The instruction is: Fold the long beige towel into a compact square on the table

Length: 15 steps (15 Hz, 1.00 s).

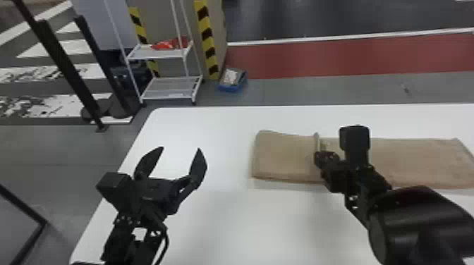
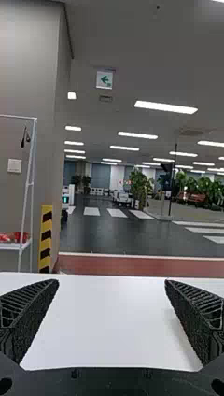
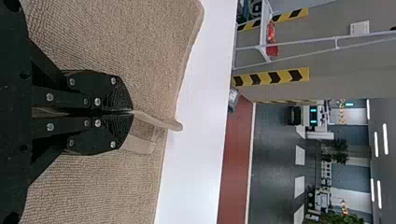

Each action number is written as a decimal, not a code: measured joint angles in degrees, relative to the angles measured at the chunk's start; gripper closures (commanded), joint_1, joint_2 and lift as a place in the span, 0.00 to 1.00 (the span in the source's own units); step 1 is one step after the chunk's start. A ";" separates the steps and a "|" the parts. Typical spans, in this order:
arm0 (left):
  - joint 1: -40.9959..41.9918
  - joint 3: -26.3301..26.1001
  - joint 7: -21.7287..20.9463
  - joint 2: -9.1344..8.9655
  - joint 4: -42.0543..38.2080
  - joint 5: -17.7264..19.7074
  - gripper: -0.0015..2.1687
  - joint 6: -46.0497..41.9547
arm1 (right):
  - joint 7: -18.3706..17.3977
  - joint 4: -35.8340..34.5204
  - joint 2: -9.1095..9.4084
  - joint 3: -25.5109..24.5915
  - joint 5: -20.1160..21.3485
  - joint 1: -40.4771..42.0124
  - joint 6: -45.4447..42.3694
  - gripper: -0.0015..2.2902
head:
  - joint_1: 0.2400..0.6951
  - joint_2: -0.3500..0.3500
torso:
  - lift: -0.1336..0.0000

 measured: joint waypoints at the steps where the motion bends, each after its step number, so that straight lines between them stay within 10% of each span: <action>1: 0.15 0.00 0.00 0.00 -0.20 0.00 0.01 -0.01 | 0.13 -1.00 0.00 0.37 0.07 0.56 -0.37 0.73 | 1.00 0.78 | 0.08; 8: 1.43 -0.03 -0.55 0.00 -1.07 -0.09 0.01 0.00 | -0.17 -19.91 0.00 3.31 0.58 9.72 2.00 0.73 | 1.00 0.84 | 0.08; 15: 2.79 -0.88 -0.79 -0.09 -2.68 -0.17 0.01 -0.09 | -1.73 -16.47 0.00 2.70 3.96 10.57 3.88 0.72 | 1.00 0.80 | 0.08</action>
